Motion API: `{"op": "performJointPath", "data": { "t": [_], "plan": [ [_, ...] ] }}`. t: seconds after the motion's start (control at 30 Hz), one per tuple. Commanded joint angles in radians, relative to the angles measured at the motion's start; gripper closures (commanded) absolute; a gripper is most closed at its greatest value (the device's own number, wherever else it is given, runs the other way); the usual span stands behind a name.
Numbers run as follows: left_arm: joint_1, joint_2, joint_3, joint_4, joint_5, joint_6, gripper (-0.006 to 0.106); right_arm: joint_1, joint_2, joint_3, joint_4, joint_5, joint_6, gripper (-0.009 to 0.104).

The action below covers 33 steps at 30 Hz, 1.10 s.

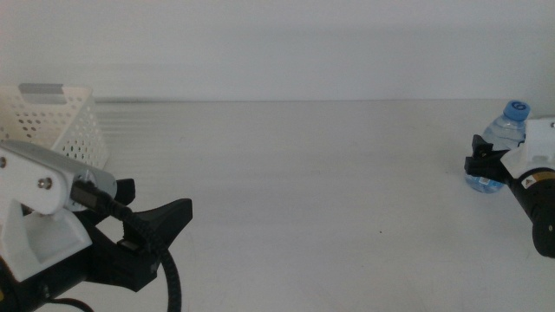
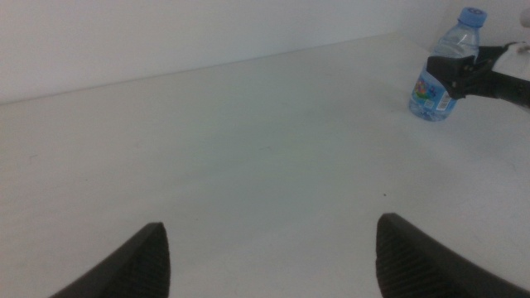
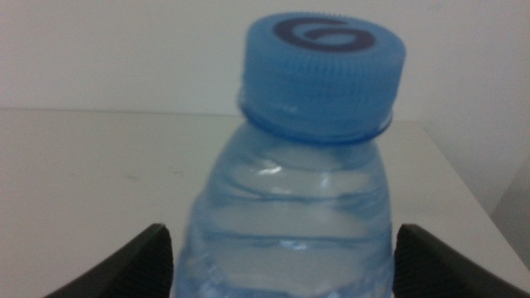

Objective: Use arms to grab the bottles and put them into the dustbin to the left of the table.

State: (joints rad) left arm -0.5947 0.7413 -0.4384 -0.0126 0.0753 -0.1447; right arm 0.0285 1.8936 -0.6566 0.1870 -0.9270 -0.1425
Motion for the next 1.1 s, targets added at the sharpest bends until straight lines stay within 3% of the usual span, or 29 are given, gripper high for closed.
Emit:
{"op": "performJointPath", "data": {
  "t": [0.0,0.27,0.33,0.47,0.5,0.73,0.97,1.07],
  "plan": [
    [-0.008,-0.004,-0.028,-0.001,-0.081,-0.013,0.024,-0.020,-0.019,-0.056,-0.002,-0.037,-0.027,0.013],
    [-0.008,-0.004,-0.028,-0.001,-0.081,-0.013,0.024,-0.028,0.036,-0.147,-0.003,0.033,-0.029,0.018],
    [-0.008,-0.004,-0.028,-0.001,-0.081,-0.013,0.024,-0.028,0.036,-0.152,-0.003,0.044,-0.030,0.031],
    [-0.008,-0.004,-0.028,-0.001,-0.081,-0.013,0.024,-0.024,0.035,-0.152,-0.013,0.054,-0.029,0.087],
    [-0.008,-0.004,-0.028,-0.001,-0.081,-0.013,0.024,-0.021,0.030,-0.152,-0.020,0.062,-0.028,0.095],
    [-0.008,-0.004,-0.028,-0.001,-0.081,-0.013,0.024,0.080,-0.074,-0.211,-0.219,0.155,0.059,0.095],
    [-0.008,-0.004,-0.028,-0.001,-0.081,-0.013,0.024,0.279,-0.098,-0.433,-0.413,0.284,0.255,0.095],
    [-0.008,-0.004,-0.028,-0.001,-0.081,-0.013,0.024,0.370,-0.070,-0.527,-0.466,0.322,0.320,0.095]
  ]
}}
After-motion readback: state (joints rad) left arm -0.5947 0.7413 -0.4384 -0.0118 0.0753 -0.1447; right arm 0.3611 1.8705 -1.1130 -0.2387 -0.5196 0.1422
